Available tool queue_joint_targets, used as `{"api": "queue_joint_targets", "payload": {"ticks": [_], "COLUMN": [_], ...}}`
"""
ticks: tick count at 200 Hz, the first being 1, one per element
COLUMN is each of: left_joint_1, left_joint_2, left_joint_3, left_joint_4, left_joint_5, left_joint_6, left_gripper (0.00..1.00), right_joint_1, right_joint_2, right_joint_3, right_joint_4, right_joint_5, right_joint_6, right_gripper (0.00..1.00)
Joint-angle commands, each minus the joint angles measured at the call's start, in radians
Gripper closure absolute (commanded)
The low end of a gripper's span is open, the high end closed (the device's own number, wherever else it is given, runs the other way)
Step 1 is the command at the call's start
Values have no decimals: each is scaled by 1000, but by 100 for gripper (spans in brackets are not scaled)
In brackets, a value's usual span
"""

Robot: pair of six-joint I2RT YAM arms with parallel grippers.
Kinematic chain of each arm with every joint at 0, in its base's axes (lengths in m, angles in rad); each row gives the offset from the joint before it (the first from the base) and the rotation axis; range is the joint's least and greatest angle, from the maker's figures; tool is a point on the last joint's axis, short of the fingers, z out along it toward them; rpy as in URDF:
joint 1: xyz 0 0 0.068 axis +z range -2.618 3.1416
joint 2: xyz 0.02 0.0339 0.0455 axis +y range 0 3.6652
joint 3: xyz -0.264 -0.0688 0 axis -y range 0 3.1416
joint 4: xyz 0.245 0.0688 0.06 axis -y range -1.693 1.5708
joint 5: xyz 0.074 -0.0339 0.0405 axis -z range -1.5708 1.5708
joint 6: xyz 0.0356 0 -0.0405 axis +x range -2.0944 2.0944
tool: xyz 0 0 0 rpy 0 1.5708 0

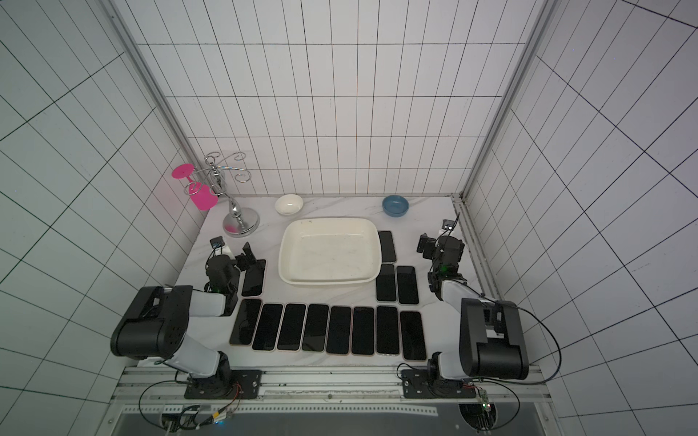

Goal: Take the phone out of the storage box
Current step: Reset both arms

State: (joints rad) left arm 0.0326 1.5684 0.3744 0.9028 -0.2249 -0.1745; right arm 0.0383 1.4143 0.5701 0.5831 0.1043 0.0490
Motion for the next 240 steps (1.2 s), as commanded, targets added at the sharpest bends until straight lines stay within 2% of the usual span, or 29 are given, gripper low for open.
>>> {"api": "queue_joint_targets", "payload": {"ticks": [1, 16, 31, 40, 50, 58, 63, 75, 83, 94, 105, 116, 127, 139, 151, 164, 176, 190, 240], "left_joint_1": [-1, -2, -2, -1, -2, -2, -2, 0, -1, -3, -4, -6, -7, -8, -7, -8, -7, -10, -25], "left_joint_2": [-11, -26, -15, -16, -20, -17, -16, -16, -17, -15, -16, -15, -15, -16, -17, -17, -19, -17, -13], "left_joint_3": [11, 31, 35, 40, 43, 44, 44, 47, 48, 50, 52, 54, 53, 52, 52, 52, 51, 51, 63], "left_joint_4": [-9, -78, -65, -78, -90, -87, -87, -93, -94, -97, -100, -102, -103, -103, -101, -102, -102, -102, -114], "left_joint_5": [-16, -9, 2, 6, 6, 6, 6, 4, 3, 2, -1, -6, -6, -8, -7, -7, -7, -12, -28], "left_joint_6": [10, 5, 15, 15, 13, 14, 14, 15, 15, 15, 15, 17, 17, 16, 17, 17, 16, 18, 33], "left_gripper": [1, 2, 2, 2, 2, 2, 2, 2, 2, 2, 2, 2, 2, 2, 2, 2, 2, 2, 2], "right_joint_1": [-7, -13, -15, -16, -17, -16, -24, -54, -52, -55, -54, -55, -53, -53, -53, -52, -51, -50, -47], "right_joint_2": [-81, -142, -149, -114, -57, -61, -38, 88, 167, 94, 159, 98, 149, 101, 141, 106, 132, 111, 120], "right_joint_3": [-20, -103, -134, -164, -201, -175, -178, -182, -191, -143, -183, -145, -182, -151, -179, -154, -171, -157, -161], "right_joint_4": [-74, 1, 1, 37, 179, 112, 162, 255, 406, 175, 377, 186, 359, 206, 339, 220, 310, 239, 265], "right_joint_5": [-38, -14, -9, 3, 3, 12, 26, 50, 60, 55, 56, 54, 54, 53, 55, 52, 55, 55, 60], "right_joint_6": [-6, 2, -27, -4, -8, -32, -24, 28, 16, 33, 18, 33, 18, 29, 17, 23, 16, 19, 14], "right_gripper": [1, 1, 1, 1, 1, 1, 1, 1, 1, 1, 1, 1, 1, 1, 1, 1, 1, 1, 1]}}
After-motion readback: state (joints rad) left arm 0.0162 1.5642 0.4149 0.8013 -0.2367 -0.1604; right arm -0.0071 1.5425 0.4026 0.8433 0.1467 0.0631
